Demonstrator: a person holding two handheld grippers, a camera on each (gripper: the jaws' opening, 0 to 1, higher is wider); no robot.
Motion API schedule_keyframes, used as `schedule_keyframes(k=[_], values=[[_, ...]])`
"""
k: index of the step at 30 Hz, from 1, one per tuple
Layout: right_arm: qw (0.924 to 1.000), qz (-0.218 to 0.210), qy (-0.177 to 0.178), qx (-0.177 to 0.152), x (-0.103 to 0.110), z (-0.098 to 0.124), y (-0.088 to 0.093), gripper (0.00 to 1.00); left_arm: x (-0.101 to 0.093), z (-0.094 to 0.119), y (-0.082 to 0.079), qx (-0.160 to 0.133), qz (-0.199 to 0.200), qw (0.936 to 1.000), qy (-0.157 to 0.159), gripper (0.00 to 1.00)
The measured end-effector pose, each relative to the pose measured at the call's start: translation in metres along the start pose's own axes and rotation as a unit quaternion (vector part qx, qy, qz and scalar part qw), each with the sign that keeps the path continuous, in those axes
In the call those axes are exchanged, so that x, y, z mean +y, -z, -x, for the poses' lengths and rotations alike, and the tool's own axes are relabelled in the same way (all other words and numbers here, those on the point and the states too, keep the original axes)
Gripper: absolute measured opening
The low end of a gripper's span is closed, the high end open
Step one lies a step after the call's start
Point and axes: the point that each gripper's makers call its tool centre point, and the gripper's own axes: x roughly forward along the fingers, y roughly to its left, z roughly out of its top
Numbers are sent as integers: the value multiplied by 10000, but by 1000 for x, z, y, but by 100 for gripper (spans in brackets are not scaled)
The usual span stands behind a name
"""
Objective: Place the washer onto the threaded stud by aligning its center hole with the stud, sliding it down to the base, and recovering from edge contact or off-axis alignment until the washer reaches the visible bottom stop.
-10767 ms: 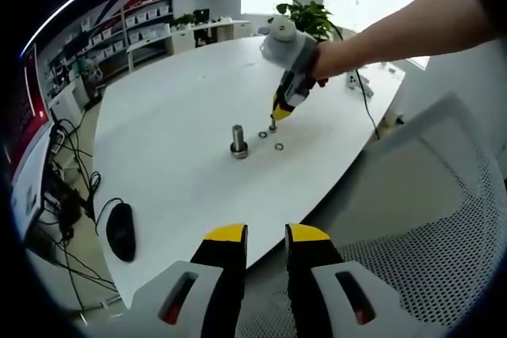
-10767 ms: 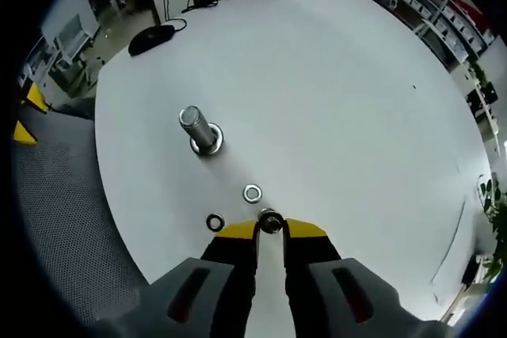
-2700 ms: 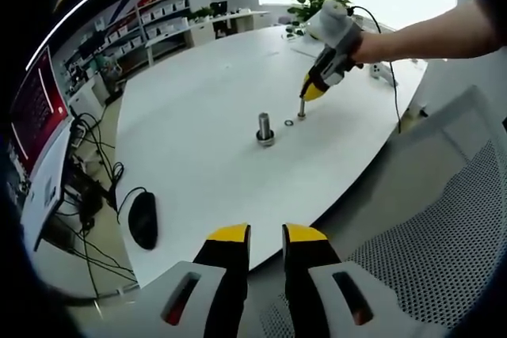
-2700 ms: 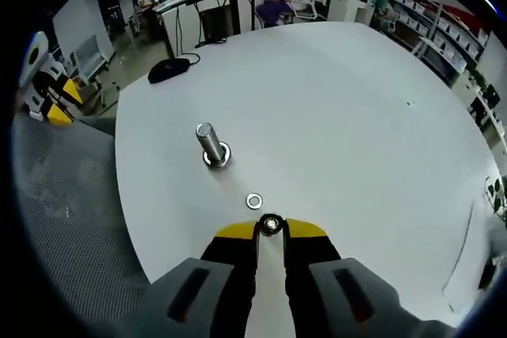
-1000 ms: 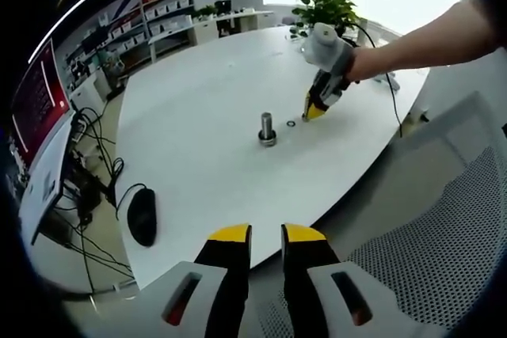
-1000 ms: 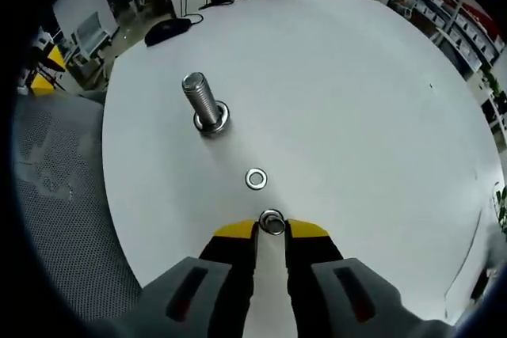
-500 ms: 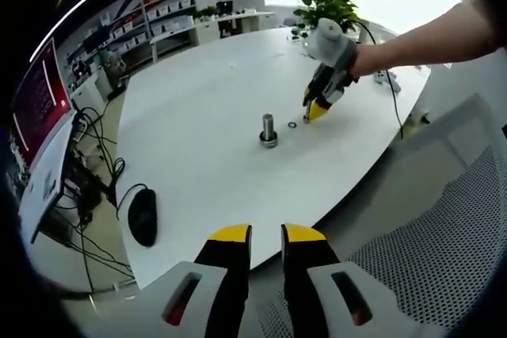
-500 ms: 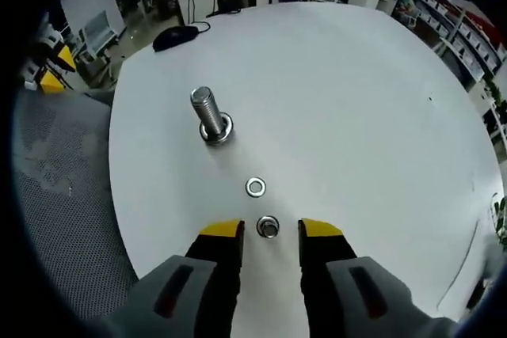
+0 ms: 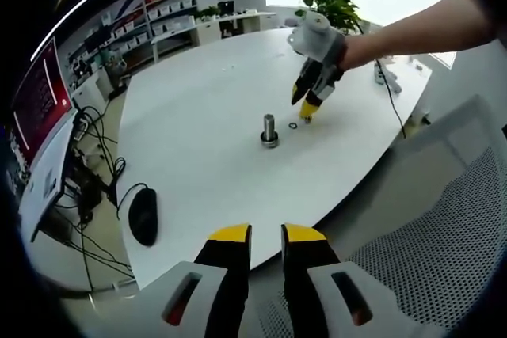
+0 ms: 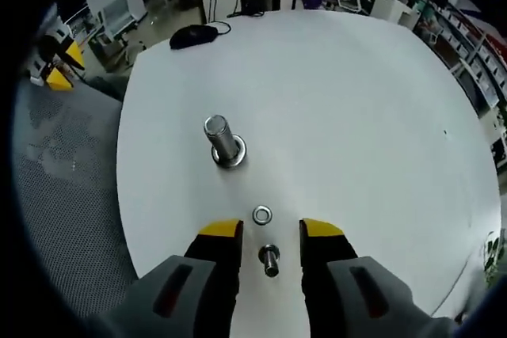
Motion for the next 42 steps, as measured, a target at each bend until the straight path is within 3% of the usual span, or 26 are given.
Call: schedule_keyframes(k=[5, 15, 27, 42], values=[[9990, 299, -162, 286, 7, -9, 2, 31, 0, 0, 0, -2, 6, 10000, 2, 13], [9969, 427, -305, 581, 11, -22, 9, 29, 0, 0, 0, -4, 54, 10000, 25, 13], [9938, 671, -317, 827, 9, -31, 14, 24, 1, 0, -1, -30, 76, 10000, 15, 13], [9915, 854, -364, 910, 6, -30, 12, 18, 0, -1, 0, 1, 77, 10000, 39, 13]])
